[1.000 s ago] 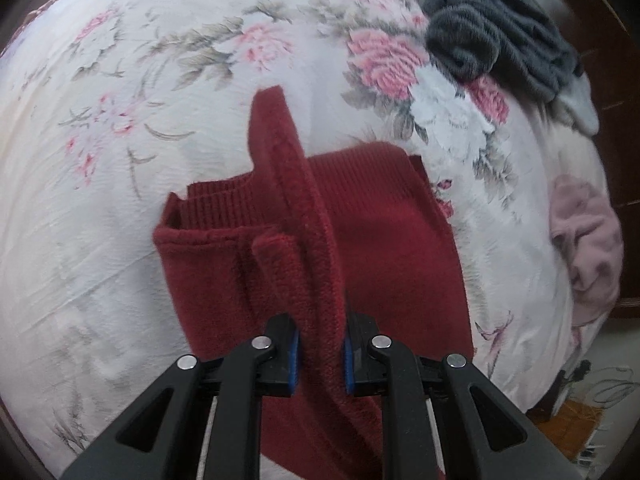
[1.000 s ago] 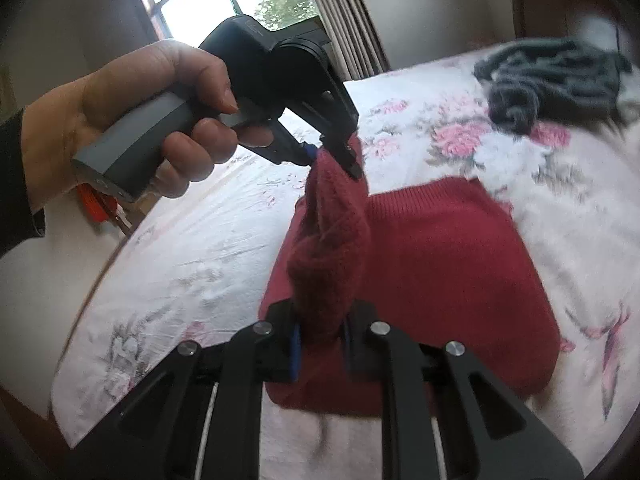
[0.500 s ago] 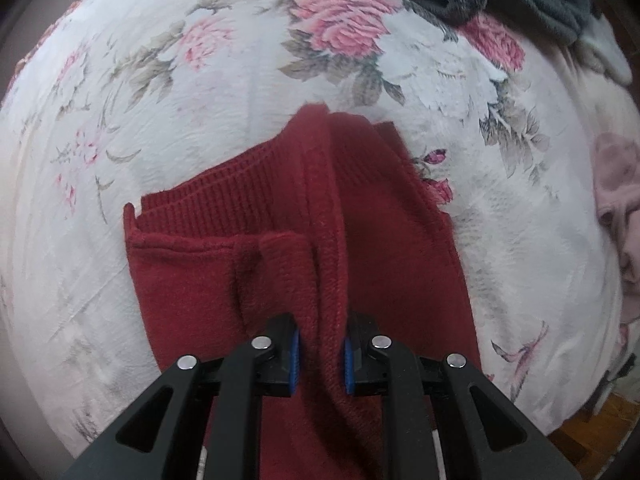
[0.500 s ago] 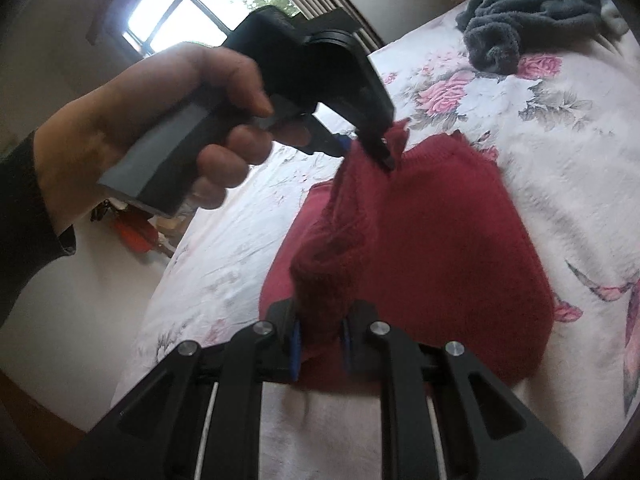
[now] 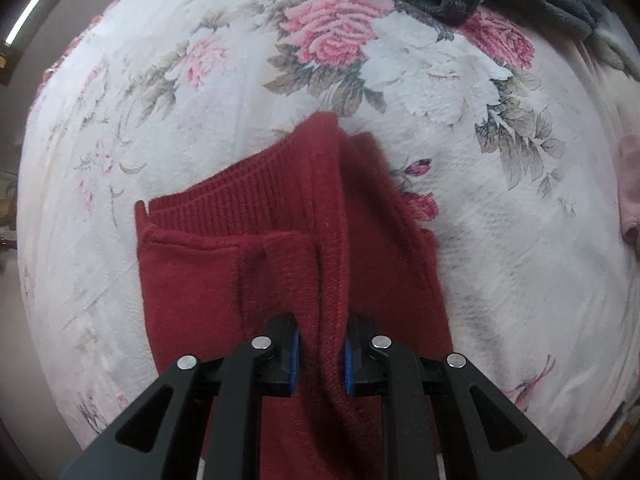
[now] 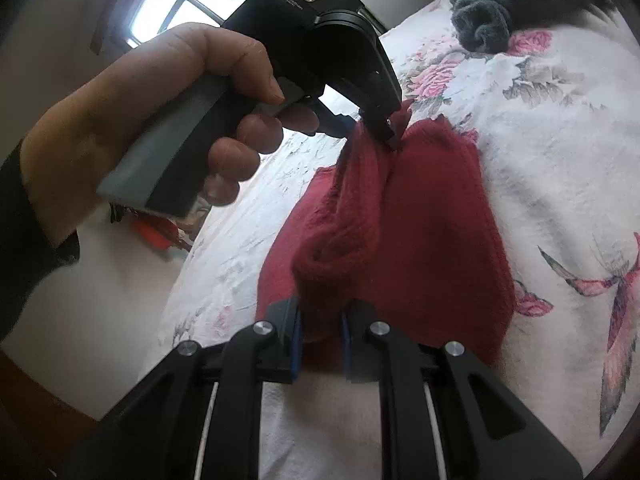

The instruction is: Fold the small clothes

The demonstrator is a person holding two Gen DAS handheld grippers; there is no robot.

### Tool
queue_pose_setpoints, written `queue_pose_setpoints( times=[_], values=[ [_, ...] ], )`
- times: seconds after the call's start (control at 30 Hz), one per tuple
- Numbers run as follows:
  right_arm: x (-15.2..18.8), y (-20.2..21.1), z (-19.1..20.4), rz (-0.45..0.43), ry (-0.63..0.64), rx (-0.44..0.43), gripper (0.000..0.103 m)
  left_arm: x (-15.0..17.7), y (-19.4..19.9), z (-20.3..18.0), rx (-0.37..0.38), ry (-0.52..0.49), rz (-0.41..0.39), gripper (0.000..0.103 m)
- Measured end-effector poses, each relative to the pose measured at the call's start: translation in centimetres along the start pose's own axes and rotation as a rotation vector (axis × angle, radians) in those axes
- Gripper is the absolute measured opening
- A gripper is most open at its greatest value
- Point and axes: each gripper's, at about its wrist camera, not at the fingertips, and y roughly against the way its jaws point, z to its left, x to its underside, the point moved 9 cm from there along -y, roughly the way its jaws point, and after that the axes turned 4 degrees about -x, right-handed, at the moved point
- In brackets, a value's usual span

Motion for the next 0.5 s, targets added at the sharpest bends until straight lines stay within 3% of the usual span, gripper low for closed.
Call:
queue_pose_setpoints(
  times=[0.4, 0.5],
  values=[
    [0.8, 0.6, -2.6, 0.049, -0.059, 0.003, 0.013, 0.4, -1.5, -2.6, -0.104, 0.010, -0.059, 0.017],
    [1.0, 0.7, -3.1, 0.058, -0.099, -0.019, 0.015, 0.4, -1.8, -2.8, -0.096, 0.021, -0.080, 0.025]
  ],
)
